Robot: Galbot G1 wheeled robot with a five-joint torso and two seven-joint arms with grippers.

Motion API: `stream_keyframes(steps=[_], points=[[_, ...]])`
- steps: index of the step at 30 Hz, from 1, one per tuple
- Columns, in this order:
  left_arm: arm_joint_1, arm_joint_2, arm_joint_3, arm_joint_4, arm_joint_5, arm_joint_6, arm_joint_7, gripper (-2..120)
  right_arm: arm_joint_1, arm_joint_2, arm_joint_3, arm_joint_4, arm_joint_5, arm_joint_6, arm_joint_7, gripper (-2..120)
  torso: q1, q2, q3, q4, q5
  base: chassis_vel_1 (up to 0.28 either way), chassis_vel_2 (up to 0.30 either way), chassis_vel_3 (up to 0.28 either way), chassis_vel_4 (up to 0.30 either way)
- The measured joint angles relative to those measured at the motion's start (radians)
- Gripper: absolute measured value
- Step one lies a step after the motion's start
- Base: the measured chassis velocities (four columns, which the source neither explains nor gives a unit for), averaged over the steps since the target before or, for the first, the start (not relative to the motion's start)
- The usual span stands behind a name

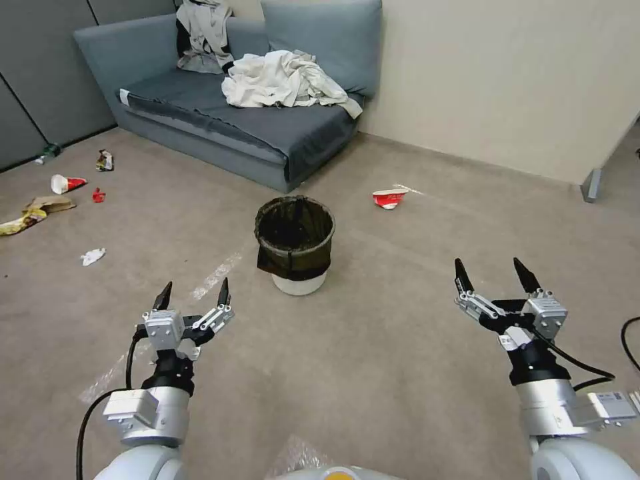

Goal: Pick up the trash can from the floor.

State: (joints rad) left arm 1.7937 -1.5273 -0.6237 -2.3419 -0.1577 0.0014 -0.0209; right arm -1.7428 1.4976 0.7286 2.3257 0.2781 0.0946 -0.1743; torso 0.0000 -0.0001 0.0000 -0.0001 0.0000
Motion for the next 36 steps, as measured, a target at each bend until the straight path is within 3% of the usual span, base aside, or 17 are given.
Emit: stream_keyframes(steps=[28, 36], points=[[-0.039, 0.008, -0.003, 0.041, -0.007, 0.012, -0.003, 100, 0.012, -0.004, -0.004, -0.015, -0.003, -0.004, -0.004, 100, 0.0, 0.0, 0.0, 0.0002, 0.0005, -0.156, 0.158, 0.158, -0.153], [-0.085, 0.038, 0.004, 0.075, -0.059, 0.066, -0.019, 100, 0.023, -0.006, -0.005, -0.031, -0.008, 0.012, -0.022, 100, 0.0, 0.0, 0.0, 0.0002, 0.0001, -0.12, 0.125, 0.121, -0.128]])
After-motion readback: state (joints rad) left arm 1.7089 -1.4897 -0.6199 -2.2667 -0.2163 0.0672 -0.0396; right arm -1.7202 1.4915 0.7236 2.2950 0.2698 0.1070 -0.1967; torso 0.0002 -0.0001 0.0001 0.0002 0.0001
